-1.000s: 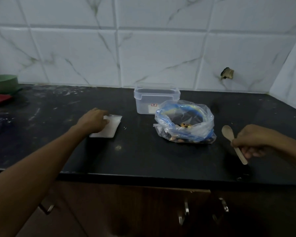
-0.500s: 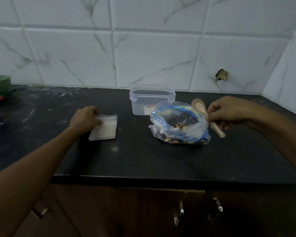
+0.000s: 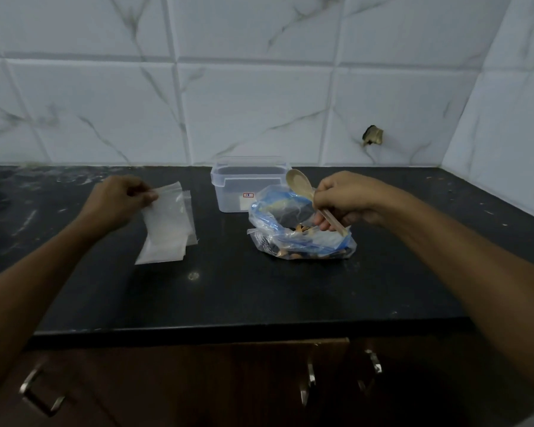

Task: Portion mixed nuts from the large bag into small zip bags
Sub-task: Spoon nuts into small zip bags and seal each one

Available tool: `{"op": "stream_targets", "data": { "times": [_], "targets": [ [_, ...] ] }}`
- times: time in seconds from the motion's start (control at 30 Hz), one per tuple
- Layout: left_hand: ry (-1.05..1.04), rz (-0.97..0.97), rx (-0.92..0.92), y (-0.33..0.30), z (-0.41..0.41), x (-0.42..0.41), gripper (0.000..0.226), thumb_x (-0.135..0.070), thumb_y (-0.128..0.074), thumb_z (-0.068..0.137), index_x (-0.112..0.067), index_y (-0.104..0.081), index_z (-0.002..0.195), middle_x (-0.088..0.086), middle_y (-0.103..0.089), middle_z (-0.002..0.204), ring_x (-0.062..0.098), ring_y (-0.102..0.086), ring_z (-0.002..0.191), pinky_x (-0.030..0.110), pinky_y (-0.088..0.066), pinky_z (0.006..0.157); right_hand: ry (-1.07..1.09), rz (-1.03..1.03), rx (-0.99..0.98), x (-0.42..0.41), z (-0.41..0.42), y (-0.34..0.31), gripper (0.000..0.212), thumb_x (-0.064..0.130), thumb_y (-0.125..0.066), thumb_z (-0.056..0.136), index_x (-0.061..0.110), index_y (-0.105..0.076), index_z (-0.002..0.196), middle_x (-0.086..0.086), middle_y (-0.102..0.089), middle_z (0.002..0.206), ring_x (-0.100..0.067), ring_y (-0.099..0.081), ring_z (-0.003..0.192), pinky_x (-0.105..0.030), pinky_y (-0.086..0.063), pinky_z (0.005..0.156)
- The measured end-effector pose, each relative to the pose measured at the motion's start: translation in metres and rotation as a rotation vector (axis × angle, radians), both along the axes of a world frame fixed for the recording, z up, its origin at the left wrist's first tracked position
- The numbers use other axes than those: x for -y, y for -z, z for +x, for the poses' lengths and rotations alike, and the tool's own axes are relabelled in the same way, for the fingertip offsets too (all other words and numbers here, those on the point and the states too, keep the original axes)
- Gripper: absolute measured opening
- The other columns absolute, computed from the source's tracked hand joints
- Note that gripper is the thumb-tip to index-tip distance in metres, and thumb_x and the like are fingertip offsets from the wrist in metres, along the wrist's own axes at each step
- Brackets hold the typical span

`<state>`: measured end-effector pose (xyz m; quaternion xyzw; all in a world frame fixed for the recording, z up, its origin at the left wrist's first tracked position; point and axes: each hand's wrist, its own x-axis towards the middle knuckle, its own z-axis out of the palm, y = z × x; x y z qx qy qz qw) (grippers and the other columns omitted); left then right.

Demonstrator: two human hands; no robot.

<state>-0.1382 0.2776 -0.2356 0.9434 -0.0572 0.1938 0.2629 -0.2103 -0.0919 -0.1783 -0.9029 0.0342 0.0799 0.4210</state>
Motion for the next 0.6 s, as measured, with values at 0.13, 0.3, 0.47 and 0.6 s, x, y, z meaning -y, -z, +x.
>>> {"op": "stream_targets", "data": {
  "times": [0.13, 0.3, 0.47, 0.6],
  "targets": [
    [0.017, 0.100, -0.077, 0.001, -0.002, 0.004, 0.023, -0.022, -0.060, 0.096, -0.010, -0.074, 0.110, 0.015, -0.073, 0.097, 0.026, -0.063, 0.088, 0.036, -0.046, 0.081, 0.022, 0.026, 0.007, -0.007, 0.003, 0.004, 0.012, 0.003, -0.046, 0.091, 0.004, -0.057, 0.090, -0.016, -0.071, 0.078, -0.021, -0.067, 0.063, -0.030, -0.057, 0.063],
    [-0.067, 0.133, -0.121, 0.008, -0.011, 0.008, 0.028, -0.013, -0.051, 0.100, -0.010, -0.069, 0.121, 0.016, -0.068, 0.121, 0.037, -0.062, 0.111, 0.043, -0.045, 0.096, 0.035, 0.062, -0.023, -0.009, 0.007, 0.009, 0.012, 0.000, -0.041, 0.091, 0.002, -0.054, 0.092, -0.015, -0.068, 0.074, -0.018, -0.060, 0.056, -0.025, -0.047, 0.048],
    [-0.036, 0.099, -0.040, -0.001, -0.020, 0.016, 0.023, -0.017, -0.059, 0.096, -0.008, -0.073, 0.112, 0.017, -0.069, 0.115, 0.034, -0.062, 0.104, 0.039, -0.045, 0.086, 0.056, 0.091, 0.014, -0.011, 0.011, 0.012, 0.010, 0.010, -0.048, 0.091, 0.008, -0.057, 0.093, -0.005, -0.060, 0.069, -0.009, -0.045, 0.047, -0.020, -0.031, 0.040],
    [0.109, 0.108, 0.133, -0.035, -0.032, 0.051, 0.018, -0.021, -0.064, 0.093, -0.009, -0.075, 0.102, 0.009, -0.068, 0.104, 0.026, -0.062, 0.095, 0.032, -0.042, 0.079, -0.007, 0.222, 0.170, -0.025, 0.009, 0.001, 0.007, 0.011, -0.059, 0.089, 0.009, -0.058, 0.082, 0.001, -0.053, 0.057, -0.005, -0.033, 0.036, -0.020, -0.024, 0.038]
  ]
}}
